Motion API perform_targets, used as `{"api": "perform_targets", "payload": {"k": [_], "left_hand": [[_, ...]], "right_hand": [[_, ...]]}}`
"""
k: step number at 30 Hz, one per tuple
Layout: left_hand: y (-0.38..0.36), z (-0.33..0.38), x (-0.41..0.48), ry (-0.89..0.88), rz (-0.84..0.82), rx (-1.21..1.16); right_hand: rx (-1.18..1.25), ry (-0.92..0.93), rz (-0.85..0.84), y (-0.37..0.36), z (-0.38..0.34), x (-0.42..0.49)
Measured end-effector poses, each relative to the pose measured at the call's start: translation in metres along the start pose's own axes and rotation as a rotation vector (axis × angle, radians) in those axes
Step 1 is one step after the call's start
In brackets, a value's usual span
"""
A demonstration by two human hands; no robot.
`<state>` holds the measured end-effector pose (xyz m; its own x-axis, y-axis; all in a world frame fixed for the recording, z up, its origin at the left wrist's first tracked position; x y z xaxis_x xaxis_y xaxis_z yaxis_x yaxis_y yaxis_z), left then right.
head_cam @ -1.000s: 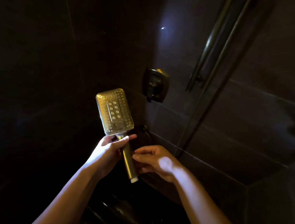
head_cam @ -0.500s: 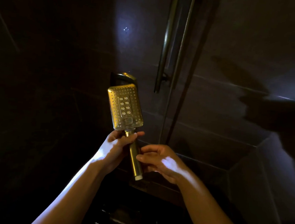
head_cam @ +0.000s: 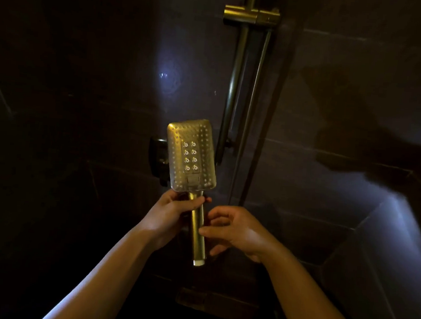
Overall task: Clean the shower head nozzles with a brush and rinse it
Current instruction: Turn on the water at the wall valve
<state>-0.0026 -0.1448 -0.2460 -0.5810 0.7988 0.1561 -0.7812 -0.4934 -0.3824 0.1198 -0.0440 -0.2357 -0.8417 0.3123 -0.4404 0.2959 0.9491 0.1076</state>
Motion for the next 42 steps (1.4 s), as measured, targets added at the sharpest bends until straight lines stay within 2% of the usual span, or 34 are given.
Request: {"api": "perform_targets", "payload": {"k": [9,12,21,24,26,30,42], "left_hand": [[-0.02,0.041,0.056,-0.072,0.017,0.171],[-0.025,0.05,0.074,-0.101,0.036,0.252],[-0.037,0.059,0.115,-0.142,0.105,0.295],[-0.036,0.063,0.121,-0.161,0.127,0.289],[-0.033,0.066,0.122,-0.167,0.135,0.272],[-0.026,0.068,0.119,-0.178,0.141,0.264],[-0.021,0.071,0.104,-0.199,0.147,0.258]], "right_hand": [[-0.168,0.069,-0.015,0.054,-0.069,0.033],[-0.226,0.182,0.024,0.092,-0.106,0.043],[-0.094,0.55,0.428,0.183,-0.24,0.059],[-0.167,0.632,0.641,0.191,-0.272,0.062],[-0.211,0.657,0.711,0.191,-0.282,0.066],[-0.104,0.6,0.647,0.188,-0.283,0.079],[0.089,0.668,0.684,0.206,-0.306,0.071]]}}
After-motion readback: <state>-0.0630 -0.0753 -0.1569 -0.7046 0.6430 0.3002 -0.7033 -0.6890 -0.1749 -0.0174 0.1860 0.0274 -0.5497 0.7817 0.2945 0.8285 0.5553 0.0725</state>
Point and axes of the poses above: each hand's wrist, its own x-axis towards the middle knuckle, its own y-axis out of the back of the hand, z = x × y, the point moved 5 cm from there along x, towards the middle knuckle, and after that the axes turned 13 degrees about -y, right-handed, at the moved point
